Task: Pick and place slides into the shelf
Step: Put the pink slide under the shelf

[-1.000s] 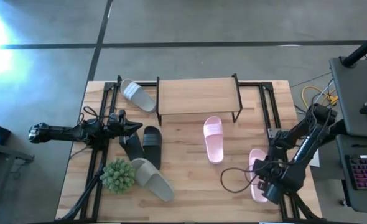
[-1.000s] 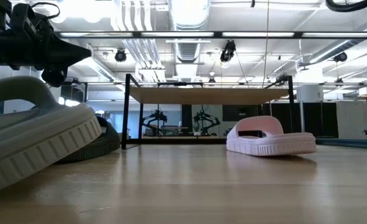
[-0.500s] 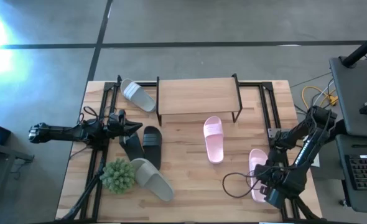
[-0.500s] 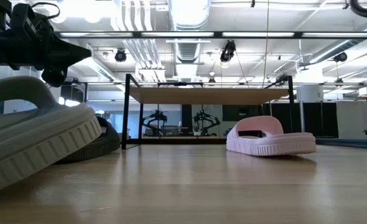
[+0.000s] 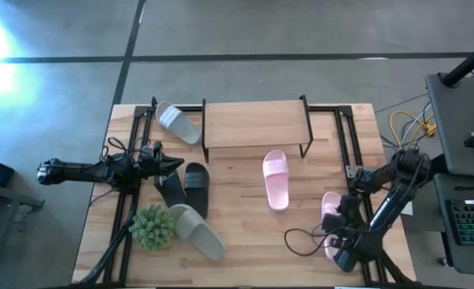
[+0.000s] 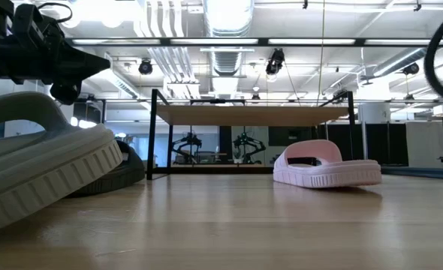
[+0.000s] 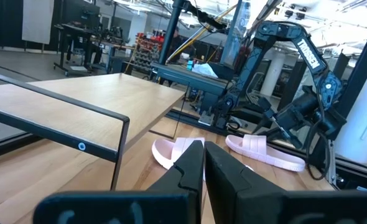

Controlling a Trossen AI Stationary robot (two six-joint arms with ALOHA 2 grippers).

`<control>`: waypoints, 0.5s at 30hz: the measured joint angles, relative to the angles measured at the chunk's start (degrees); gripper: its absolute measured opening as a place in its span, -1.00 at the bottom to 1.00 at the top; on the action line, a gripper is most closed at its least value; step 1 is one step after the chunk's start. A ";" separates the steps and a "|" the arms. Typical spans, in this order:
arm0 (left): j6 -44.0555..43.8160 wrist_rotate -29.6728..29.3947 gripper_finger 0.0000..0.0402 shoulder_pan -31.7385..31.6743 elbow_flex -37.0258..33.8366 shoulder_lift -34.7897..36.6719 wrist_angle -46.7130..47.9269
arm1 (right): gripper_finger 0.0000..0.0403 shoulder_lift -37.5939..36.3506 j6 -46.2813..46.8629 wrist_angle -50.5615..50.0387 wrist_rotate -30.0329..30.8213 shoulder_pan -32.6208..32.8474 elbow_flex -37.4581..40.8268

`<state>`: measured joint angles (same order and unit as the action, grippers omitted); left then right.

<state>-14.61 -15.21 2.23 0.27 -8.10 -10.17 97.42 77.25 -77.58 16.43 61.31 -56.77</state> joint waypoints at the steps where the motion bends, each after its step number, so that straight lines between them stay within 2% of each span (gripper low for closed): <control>1: 0.00 0.00 -1.00 -0.01 0.00 0.00 -0.01 | -0.12 0.57 -0.27 0.05 0.18 -0.20 0.25; 5: 0.00 0.01 -1.00 -0.01 0.00 -0.11 0.06 | -0.15 2.01 -0.74 0.73 0.12 -1.39 1.91; 8: 0.00 0.01 -1.00 -0.01 0.00 -0.11 0.04 | -0.26 2.15 -0.76 0.55 0.10 -2.88 3.48; 15: 0.00 -0.01 -1.00 -0.01 0.00 0.00 -0.05 | -0.80 0.41 -3.92 1.44 1.15 -7.56 5.76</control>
<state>-14.61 -15.22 2.22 0.27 -8.10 -10.22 97.83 73.33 -76.14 17.58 53.75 -51.01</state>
